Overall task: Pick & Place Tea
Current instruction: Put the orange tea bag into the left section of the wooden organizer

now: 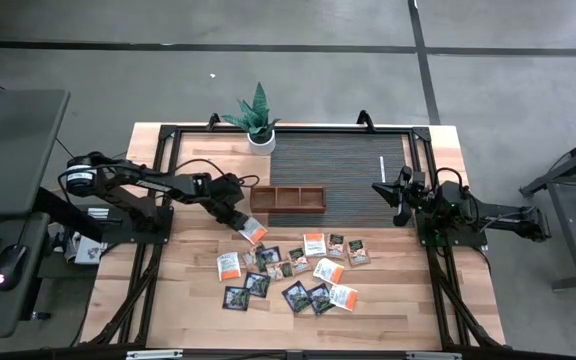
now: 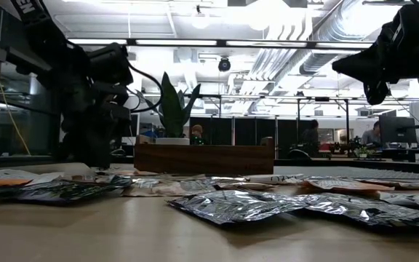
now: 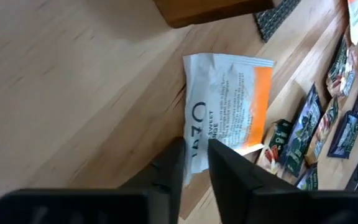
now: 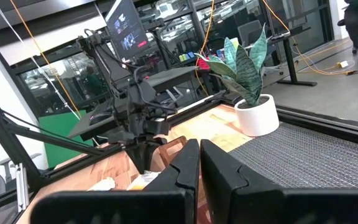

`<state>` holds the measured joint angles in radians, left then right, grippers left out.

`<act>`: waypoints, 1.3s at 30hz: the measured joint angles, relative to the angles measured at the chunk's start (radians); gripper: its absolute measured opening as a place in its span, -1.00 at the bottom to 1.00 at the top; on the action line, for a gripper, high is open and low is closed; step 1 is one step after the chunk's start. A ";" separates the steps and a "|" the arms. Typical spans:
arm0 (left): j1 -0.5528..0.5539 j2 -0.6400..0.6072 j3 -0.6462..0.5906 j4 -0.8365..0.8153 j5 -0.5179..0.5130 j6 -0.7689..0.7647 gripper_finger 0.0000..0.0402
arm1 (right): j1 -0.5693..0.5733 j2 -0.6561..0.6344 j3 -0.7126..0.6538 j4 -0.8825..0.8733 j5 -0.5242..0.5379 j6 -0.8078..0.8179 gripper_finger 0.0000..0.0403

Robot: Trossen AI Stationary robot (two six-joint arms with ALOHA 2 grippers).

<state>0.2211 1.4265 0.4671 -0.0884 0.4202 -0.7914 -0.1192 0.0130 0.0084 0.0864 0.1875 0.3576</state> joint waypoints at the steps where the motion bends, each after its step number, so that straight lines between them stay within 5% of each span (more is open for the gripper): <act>1: 0.000 0.000 0.000 -0.001 0.000 0.000 -0.72 | 0.000 0.000 0.000 0.000 0.000 0.000 -0.94; 6: 0.000 0.000 0.000 -0.013 -0.013 0.005 -0.96 | 0.000 0.000 0.000 0.000 0.000 0.000 -0.94; 17: 0.000 -0.030 -0.003 -0.034 -0.007 0.044 -1.00 | 0.000 0.000 0.000 0.000 0.000 0.000 -0.94; 29: 0.000 -0.254 0.007 -0.160 -0.028 0.110 -1.00 | 0.000 0.000 0.000 0.000 0.000 0.000 -0.94; 39: 0.000 -0.390 0.159 -0.432 -0.129 0.300 -1.00 | 0.000 0.000 0.000 0.000 0.000 0.000 -0.94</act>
<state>0.2214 1.0368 0.6266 -0.5206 0.2908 -0.4917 -0.1196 0.0135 0.0084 0.0864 0.1875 0.3576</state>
